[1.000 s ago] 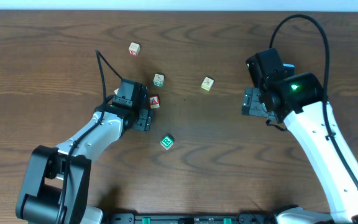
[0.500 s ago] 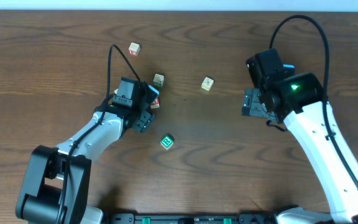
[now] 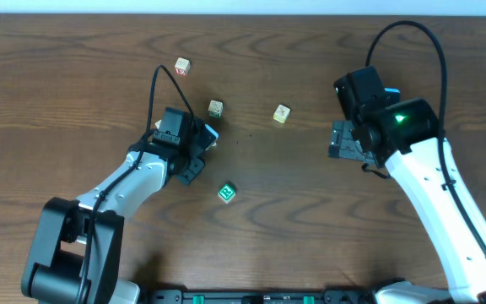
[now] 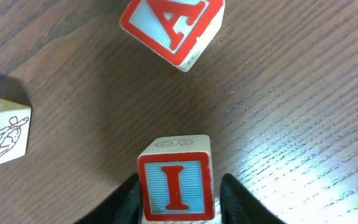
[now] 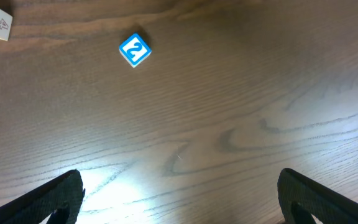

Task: Spell out Ai2

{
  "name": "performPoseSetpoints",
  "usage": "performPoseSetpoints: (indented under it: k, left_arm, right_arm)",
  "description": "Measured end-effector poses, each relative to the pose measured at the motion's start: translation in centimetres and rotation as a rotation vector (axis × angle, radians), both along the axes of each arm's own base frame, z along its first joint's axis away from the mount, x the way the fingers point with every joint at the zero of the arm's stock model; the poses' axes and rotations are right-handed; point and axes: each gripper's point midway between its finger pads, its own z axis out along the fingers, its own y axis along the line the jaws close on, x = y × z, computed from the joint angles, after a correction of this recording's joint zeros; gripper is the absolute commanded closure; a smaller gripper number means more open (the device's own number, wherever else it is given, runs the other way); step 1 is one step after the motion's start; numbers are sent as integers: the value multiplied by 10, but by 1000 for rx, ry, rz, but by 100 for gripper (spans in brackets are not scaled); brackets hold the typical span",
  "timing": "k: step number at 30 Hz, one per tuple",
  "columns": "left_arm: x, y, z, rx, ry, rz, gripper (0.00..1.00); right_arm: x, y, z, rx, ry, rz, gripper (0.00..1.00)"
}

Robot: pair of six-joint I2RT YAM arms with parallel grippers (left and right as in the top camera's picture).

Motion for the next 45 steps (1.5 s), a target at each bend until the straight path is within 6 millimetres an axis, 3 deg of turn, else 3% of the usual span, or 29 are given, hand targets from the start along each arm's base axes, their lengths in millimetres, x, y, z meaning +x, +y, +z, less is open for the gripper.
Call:
performPoseSetpoints:
  k: [16, 24, 32, 36, 40, 45]
  left_arm:
    - [-3, -10, 4, -118, 43, 149, 74]
    - [7, -27, 63, -228, -108, 153, 77]
    - [15, -81, 89, -329, -224, 108, 78]
    - [24, -97, 104, -357, -314, 132, 78]
    - [34, -98, 93, -367, -318, 222, 78]
    - [47, -101, 53, -355, -277, 291, 79]
  right_arm:
    - [0, 0, 0, 0, -1, 0, 1]
    - [1, 0, 0, 2, -6, 0, 1]
    - [1, 1, 0, 2, -6, 0, 1]
    - [1, 0, 0, 2, -7, 0, 1]
    - [2, 0, 1, 2, -9, 0, 1]
    - [2, -1, 1, -7, -11, -2, 1]
